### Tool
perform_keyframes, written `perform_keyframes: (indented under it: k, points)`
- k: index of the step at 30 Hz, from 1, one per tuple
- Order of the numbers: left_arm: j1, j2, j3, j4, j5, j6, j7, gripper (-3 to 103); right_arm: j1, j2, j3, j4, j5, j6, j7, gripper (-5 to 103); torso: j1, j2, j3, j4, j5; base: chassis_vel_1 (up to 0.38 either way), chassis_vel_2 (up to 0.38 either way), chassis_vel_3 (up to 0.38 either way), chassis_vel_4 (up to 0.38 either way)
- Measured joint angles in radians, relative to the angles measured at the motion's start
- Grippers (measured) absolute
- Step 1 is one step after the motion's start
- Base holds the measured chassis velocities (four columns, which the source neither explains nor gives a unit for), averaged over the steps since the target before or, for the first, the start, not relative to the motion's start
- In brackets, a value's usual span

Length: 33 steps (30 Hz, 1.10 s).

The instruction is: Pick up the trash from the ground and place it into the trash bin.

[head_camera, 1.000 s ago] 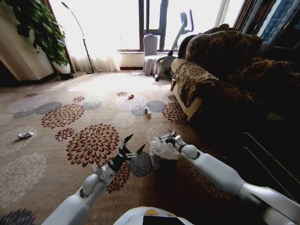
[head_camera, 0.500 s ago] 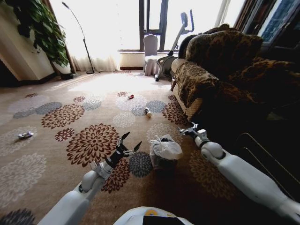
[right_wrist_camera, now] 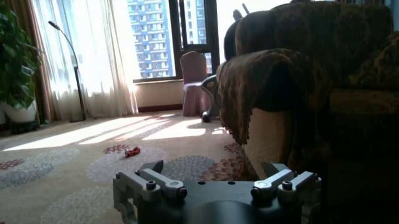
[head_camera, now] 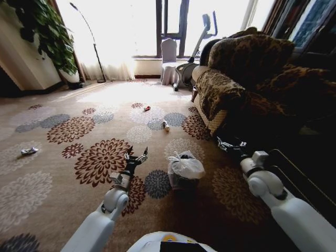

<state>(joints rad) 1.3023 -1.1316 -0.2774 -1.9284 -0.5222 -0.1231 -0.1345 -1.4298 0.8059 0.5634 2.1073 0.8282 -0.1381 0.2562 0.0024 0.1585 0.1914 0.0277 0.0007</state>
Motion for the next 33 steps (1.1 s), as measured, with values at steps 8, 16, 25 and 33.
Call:
perform_keyframes:
  k: [8, 16, 25, 33]
  points:
    - [-0.026, 0.091, 0.025, 0.027, 0.146, 0.07, 0.116, 101, -0.121, 0.092, 0.023, 0.041, -0.063, -0.021, -0.033, 100, 0.0, 0.0, 0.0, 0.0011, -0.0012, -0.007, -0.056, 0.03, 0.063]
    - [0.029, 0.102, -0.011, 0.034, 0.22, 0.107, 0.151, 98, -0.108, 0.114, -0.085, 0.024, -0.087, -0.044, -0.055, 100, 0.0, 0.0, 0.0, 0.0007, -0.001, -0.063, -0.1, 0.045, 0.099]
    - [0.099, 0.097, -0.017, 0.042, 0.286, 0.085, 0.227, 100, 0.117, 0.094, -0.331, -0.077, -0.028, -0.125, -0.042, 100, 0.0, 0.0, 0.0, 0.0017, -0.0005, -0.004, -0.007, 0.001, 0.001]
    - [0.09, 0.05, 0.0, 0.101, 0.269, 0.023, 0.226, 103, 0.231, 0.066, -0.44, -0.182, 0.024, -0.199, -0.042, 103, 0.0, 0.0, 0.0, 0.0015, -0.0006, 0.0, 0.0, 0.0, 0.0]
